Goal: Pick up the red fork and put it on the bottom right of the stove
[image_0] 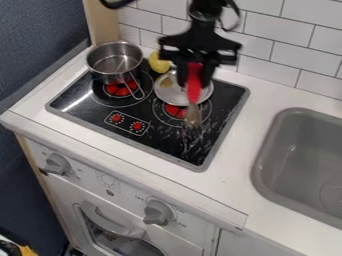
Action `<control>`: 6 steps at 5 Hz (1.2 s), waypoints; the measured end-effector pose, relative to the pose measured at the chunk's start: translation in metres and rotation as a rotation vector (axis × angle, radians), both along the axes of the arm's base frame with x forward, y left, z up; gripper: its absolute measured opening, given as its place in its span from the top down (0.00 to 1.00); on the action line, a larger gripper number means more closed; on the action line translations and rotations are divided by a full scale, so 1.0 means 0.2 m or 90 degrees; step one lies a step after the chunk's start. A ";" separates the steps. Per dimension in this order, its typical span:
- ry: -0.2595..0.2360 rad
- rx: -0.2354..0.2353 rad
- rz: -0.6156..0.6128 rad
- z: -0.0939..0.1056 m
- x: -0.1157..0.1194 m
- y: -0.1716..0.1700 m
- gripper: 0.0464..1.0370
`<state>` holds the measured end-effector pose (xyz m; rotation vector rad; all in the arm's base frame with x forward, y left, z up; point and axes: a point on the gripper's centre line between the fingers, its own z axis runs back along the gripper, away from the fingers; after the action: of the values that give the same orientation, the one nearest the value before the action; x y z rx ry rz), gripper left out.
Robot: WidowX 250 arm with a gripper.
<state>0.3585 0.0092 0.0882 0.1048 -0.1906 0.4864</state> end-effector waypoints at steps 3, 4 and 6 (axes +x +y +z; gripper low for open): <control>-0.055 -0.011 0.395 0.16 -0.12 0.57 0.65; -0.054 -0.027 0.501 0.15 -0.16 0.76 0.65; -0.018 -0.041 0.610 -0.01 -0.18 0.87 0.65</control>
<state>0.3222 0.1841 0.0852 0.1222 -0.1429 1.4473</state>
